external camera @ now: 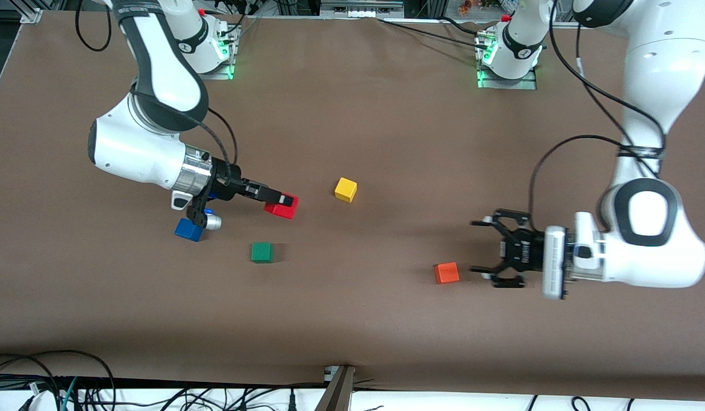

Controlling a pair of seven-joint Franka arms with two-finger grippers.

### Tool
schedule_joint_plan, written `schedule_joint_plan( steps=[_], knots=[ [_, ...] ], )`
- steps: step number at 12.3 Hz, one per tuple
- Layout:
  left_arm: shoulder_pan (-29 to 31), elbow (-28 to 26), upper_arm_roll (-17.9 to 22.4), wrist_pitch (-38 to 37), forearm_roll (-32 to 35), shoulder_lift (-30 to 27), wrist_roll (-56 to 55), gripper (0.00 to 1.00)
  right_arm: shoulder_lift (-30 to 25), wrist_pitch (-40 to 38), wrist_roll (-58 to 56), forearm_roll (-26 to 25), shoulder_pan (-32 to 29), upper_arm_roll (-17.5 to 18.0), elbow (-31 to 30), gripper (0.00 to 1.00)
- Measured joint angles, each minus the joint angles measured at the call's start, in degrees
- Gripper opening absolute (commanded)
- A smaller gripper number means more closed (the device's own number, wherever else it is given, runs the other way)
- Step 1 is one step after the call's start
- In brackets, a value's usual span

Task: Pass red block to right arm, stack on blue
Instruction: 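Lower the red cube onto the blue cube with the right gripper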

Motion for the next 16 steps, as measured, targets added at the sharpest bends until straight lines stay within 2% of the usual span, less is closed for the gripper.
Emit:
schedule_joint_plan(
  steps=[2, 5, 6, 8, 12, 14, 16],
  knots=[
    [4.01, 1.54, -0.11, -2.67, 11.32, -1.77, -0.24, 1.00, 0.31, -3.42, 0.25, -14.97, -0.07, -1.92, -1.10, 0.00],
    [6.26, 2.45, 0.04, -7.27, 31.61, -12.16, -4.77, 1.00, 2.16, -5.22, -0.29, -37.71, -0.43, -6.02, -2.82, 0.00],
    [6.65, 2.19, 0.31, -9.25, 37.64, -15.35, -6.06, 1.00, 2.93, -4.40, -0.31, -43.61, -0.64, -7.62, -3.40, 0.00],
    [7.20, 0.83, 0.82, -10.22, 46.30, -19.64, -9.39, 1.00, 4.16, 0.95, -2.00, -46.91, -1.69, -10.26, -4.97, 0.00],
    [8.75, -5.95, 0.78, -14.14, 53.47, -28.09, -25.06, 1.00, 5.99, 12.41, -3.81, -47.01, -3.41, -10.59, -10.53, 0.00],
    [8.69, -8.42, 0.52, -16.46, 55.17, -30.99, -28.62, 1.00, 6.56, 13.45, -3.81, -46.84, -3.27, -10.44, -10.91, 0.00],
    [8.86, -9.04, 0.62, -16.45, 55.17, -31.67, -34.53, 1.00, 6.44, 13.67, -4.21, -44.00, -3.20, -10.36, -10.86, 0.00]
  ],
)
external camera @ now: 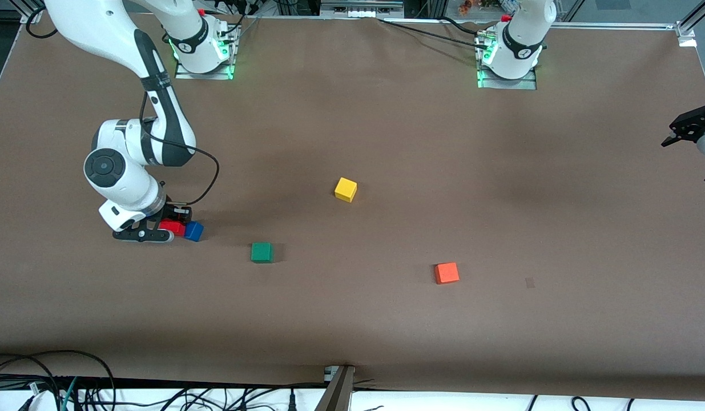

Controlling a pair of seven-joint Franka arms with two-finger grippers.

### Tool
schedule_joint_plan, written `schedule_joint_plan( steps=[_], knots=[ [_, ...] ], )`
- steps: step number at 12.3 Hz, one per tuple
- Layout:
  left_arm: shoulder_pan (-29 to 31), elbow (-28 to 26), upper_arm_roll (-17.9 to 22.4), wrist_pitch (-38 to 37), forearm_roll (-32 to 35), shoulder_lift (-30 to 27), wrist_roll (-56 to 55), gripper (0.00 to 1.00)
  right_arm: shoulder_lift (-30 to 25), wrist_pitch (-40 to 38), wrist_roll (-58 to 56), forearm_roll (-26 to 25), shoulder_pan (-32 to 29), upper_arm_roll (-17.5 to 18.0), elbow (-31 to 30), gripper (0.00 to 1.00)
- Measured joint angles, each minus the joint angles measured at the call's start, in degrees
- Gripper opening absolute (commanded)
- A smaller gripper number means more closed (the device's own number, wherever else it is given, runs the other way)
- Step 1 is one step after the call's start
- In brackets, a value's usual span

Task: Pass red block to right arm, stack on blue
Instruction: 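Lower the red cube onto the blue cube with the right gripper, then open the right gripper and raise it away from the stack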

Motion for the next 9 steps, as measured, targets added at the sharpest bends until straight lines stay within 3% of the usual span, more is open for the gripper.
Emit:
schedule_joint_plan(
  steps=[3, 4, 5, 6, 9],
  knots=[
    [-0.04, -0.19, -0.28, 0.00, -2.91, 0.00, -7.96, 1.00, -0.04, 0.04, -5.81, 6.08, 0.02, 0.01, 0.04, 0.00],
    [-0.04, -0.27, -0.29, -0.01, -5.20, 0.00, -8.95, 1.00, -0.04, 0.04, -6.80, 7.02, 0.01, 0.00, 0.04, 0.29],
    [-0.06, -0.41, -0.32, -0.01, -6.59, 0.00, -9.41, 1.00, -0.04, 0.03, -7.24, 7.35, 0.01, 0.00, 0.04, 0.81],
    [-0.10, -0.54, -0.48, -0.01, -7.22, 0.00, -9.68, 1.00, -0.04, 0.03, -7.32, 7.40, 0.01, 0.00, 0.04, 1.00],
    [-0.27, -1.12, -1.54, -0.01, -8.82, 0.00, -12.77, 1.00, -0.06, 0.01, -7.47, 7.41, -0.02, -0.07, 0.06, 1.00]
  ],
)
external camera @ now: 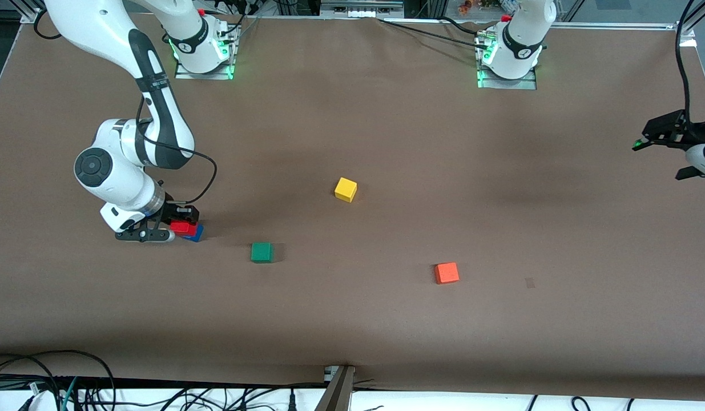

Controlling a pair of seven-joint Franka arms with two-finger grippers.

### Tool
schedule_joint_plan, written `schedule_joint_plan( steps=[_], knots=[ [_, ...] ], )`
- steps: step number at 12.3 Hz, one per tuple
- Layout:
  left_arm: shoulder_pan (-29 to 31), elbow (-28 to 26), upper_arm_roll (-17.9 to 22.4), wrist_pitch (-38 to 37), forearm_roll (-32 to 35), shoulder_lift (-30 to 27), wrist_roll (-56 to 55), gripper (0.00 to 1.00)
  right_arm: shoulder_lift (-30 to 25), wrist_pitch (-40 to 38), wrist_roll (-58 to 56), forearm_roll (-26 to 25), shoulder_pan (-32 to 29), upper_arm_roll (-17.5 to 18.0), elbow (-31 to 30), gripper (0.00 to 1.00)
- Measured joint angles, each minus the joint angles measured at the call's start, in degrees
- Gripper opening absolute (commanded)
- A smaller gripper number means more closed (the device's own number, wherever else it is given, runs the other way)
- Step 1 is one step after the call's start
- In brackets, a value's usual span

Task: Pass red block to right arm, stack on blue
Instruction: 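Open the right gripper and raise it away from the stack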

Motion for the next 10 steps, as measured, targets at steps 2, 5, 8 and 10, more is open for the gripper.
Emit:
schedule_joint_plan(
  steps=[2, 5, 8, 10],
  knots=[
    [-1.75, -0.60, 0.27, 0.02, -0.45, -0.58, -3.72, 1.00, -0.26, 0.01, -0.15, 0.01, -0.04, -0.05, 0.13, 1.00],
    [-13.42, -6.29, 7.92, 0.45, -0.37, -5.83, -18.52, 1.00, -2.47, 0.16, -0.23, 0.02, -0.05, -1.24, 1.61, 1.00],
    [-17.11, -17.95, 12.56, 6.07, -0.15, -13.33, -28.19, 1.00, -8.25, -6.92, -0.89, -0.62, -0.11, -4.28, 4.01, 1.00],
    [-19.51, -23.80, 16.31, 8.87, 1.27, -16.31, -29.61, 1.00, -12.27, -17.43, -1.04, -4.75, -0.13, -5.16, 7.02, 1.00]
  ],
)
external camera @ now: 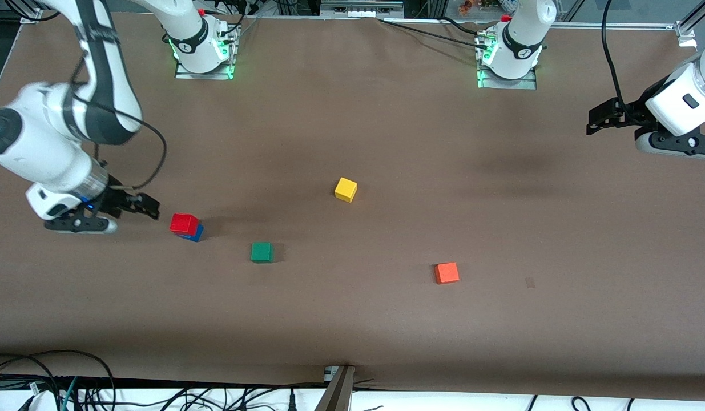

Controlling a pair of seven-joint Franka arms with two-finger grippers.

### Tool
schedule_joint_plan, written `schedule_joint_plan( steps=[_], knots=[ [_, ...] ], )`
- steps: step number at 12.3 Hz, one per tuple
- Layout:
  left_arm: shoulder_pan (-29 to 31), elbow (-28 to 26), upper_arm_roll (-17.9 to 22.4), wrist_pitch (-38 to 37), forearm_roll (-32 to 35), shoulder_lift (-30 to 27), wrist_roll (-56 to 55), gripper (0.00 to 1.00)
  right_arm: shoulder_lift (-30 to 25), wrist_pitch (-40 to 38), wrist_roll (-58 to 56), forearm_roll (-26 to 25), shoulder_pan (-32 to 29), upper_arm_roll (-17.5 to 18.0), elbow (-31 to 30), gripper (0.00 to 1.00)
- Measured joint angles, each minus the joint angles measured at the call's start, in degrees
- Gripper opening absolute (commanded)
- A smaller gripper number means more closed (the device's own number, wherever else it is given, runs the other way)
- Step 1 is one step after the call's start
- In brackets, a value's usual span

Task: Pass red block to right arm, stack on blue
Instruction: 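Open the right gripper and raise it away from the stack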

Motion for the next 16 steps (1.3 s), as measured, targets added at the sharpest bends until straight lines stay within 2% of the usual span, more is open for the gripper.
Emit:
schedule_joint_plan(
  steps=[4, 6, 8, 9, 10, 12, 13, 14, 16],
  knots=[
    [-2.18, -2.49, 0.79, 4.75, 1.86, -0.98, -2.55, 1.00, -3.23, -29.03, 0.00, -3.05, -0.02, -2.46, 15.39, 1.00],
    [-2.28, -2.49, 0.79, 5.16, 1.87, -1.00, -2.76, 1.00, -3.44, -35.92, 0.00, -4.21, -0.03, -3.22, 21.70, 1.00],
    [-2.31, -2.43, 0.80, 5.76, 1.88, -1.00, -2.83, 1.00, -4.07, -37.46, 0.00, -4.49, -1.75, -2.99, 24.28, 1.00],
    [-2.33, -2.35, 0.80, 5.89, 1.88, -0.99, -2.84, 1.00, -4.77, -37.55, 0.00, -4.50, -4.84, -1.18, 24.50, 1.00],
    [-2.36, -2.21, 0.80, 5.99, 1.88, -0.97, -2.85, 1.00, -5.66, -37.68, -0.05, -4.56, -10.26, 3.20, 24.50, 1.00],
    [-2.52, -1.85, 0.75, 6.12, 1.88, -0.97, -2.90, 1.00, -7.59, -38.65, 0.73, -4.79, -22.29, 15.32, 23.26, 1.00],
    [-2.54, -1.78, 0.74, 6.12, 1.88, -0.97, -2.95, 1.00, -9.14, -37.98, 3.21, -5.10, -24.99, 18.93, 20.90, 1.00],
    [-2.52, -1.78, 0.76, 6.12, 1.87, -0.91, -2.99, 1.00, -10.97, -36.04, 5.82, -5.31, -25.53, 20.50, 18.07, 1.00],
    [-2.49, -1.78, 0.80, 6.12, 1.88, -0.72, -3.02, 1.00, -13.34, -32.76, 7.60, -5.36, -25.59, 21.29, 14.65, 1.00]
  ],
)
